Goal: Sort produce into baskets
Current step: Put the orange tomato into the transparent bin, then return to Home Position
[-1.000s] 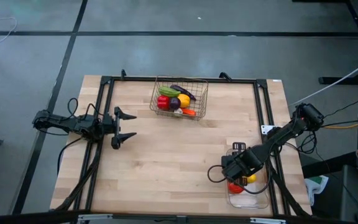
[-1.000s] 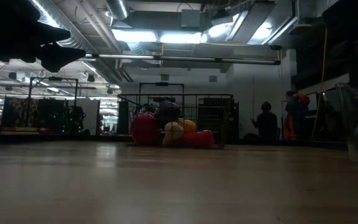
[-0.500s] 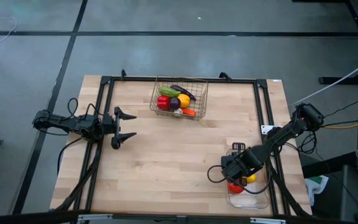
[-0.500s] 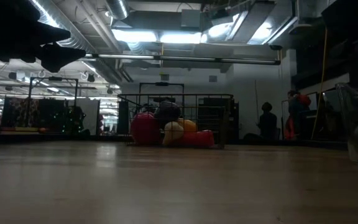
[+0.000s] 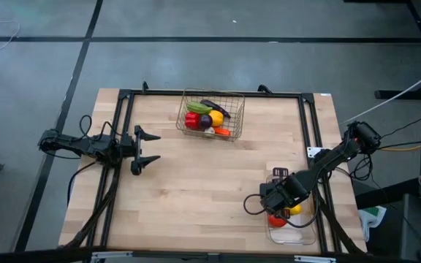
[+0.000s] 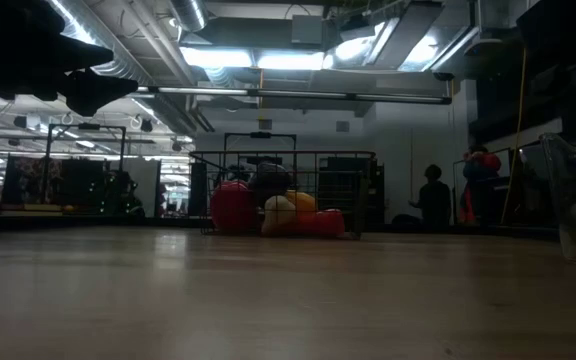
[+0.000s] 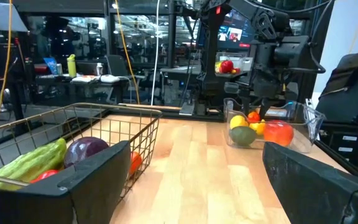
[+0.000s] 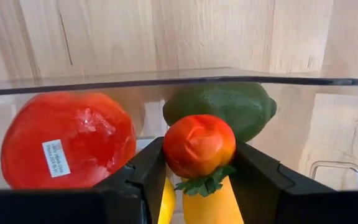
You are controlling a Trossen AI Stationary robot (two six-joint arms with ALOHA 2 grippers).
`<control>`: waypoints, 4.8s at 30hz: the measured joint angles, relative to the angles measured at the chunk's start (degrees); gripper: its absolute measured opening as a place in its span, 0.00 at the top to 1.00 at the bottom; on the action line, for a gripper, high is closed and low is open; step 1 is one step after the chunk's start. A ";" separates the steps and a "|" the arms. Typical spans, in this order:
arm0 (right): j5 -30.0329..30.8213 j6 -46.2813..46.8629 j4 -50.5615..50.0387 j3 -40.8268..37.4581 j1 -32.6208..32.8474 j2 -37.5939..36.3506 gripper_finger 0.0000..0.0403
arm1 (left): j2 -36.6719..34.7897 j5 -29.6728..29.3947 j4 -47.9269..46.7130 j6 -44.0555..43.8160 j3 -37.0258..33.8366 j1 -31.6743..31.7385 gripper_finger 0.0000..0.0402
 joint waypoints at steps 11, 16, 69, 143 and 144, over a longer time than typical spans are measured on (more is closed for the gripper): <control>1.68 5.50 0.71 0.00 0.00 0.00 0.47 | 0.00 0.00 0.00 -0.13 0.00 0.00 0.10; 2.45 5.90 0.48 0.00 0.00 0.00 0.32 | 0.00 0.00 0.01 -0.04 0.00 -0.02 0.10; 11.23 -26.35 58.91 -48.03 -15.09 -76.74 0.38 | 0.00 0.02 0.02 -0.04 0.00 -0.02 0.10; -0.09 -30.08 62.88 -62.64 -28.13 -86.18 0.67 | 0.07 0.01 0.02 -0.02 -0.02 -0.01 0.10; -0.13 -30.08 62.86 -62.64 -28.15 -86.14 0.68 | 0.06 0.02 0.02 -0.03 -0.01 -0.01 0.10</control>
